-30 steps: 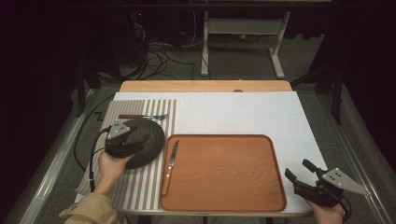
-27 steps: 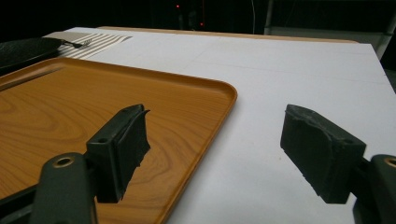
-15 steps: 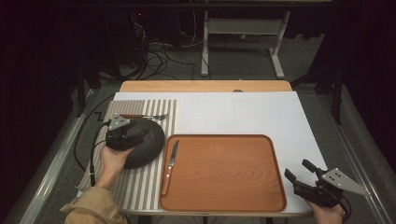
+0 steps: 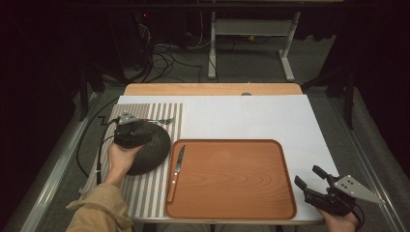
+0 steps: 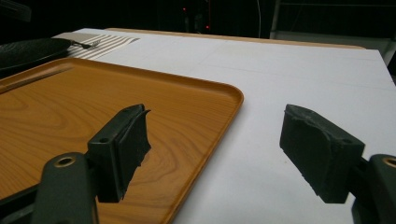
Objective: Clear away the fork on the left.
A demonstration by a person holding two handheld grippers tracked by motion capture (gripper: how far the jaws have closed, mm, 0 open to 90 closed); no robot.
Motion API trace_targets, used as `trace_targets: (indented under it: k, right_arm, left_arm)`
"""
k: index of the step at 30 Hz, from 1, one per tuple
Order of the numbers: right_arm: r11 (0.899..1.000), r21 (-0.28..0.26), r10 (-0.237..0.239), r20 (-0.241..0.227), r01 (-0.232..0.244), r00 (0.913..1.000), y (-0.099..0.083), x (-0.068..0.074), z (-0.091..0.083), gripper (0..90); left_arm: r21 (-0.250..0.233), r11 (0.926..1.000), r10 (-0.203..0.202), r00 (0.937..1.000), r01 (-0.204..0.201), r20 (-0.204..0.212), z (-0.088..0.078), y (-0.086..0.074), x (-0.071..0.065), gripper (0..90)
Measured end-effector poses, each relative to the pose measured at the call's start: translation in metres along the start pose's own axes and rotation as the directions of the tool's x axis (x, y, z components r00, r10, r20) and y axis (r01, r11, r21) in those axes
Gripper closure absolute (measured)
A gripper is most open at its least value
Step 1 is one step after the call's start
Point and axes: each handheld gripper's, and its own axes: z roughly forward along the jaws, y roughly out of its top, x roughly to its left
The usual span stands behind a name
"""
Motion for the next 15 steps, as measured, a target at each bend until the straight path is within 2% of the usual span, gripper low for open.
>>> trace_targets:
  k: [2,6,10,15]
  right_arm:
    - [1.0,-0.004,-0.001,-0.002,0.001,1.0,0.0,0.001,-0.001,24.0]
    - [1.0,-0.006,-0.015,-0.003,0.015,0.9999,0.001,0.002,-0.002,24.0]
    - [1.0,-0.009,-0.016,-0.016,0.016,0.9997,0.0,0.002,-0.002,24.0]
    - [1.0,-0.01,-0.012,-0.02,0.012,0.9997,0.0,0.001,-0.002,24.0]
  left_arm:
    - [0.013,0.9998,-0.014,0.9999,0.014,0.007,0.004,0.002,0.002,35.6]
    - [0.043,0.9991,0.004,1.0,-0.004,-0.001,0.01,0.009,0.004,35.6]
    - [0.047,0.9987,-0.02,0.9998,0.02,0.002,0.015,0.013,0.006,35.6]
    - [0.086,0.9961,-0.015,0.9999,0.015,0.0,0.022,0.016,0.008,35.5]
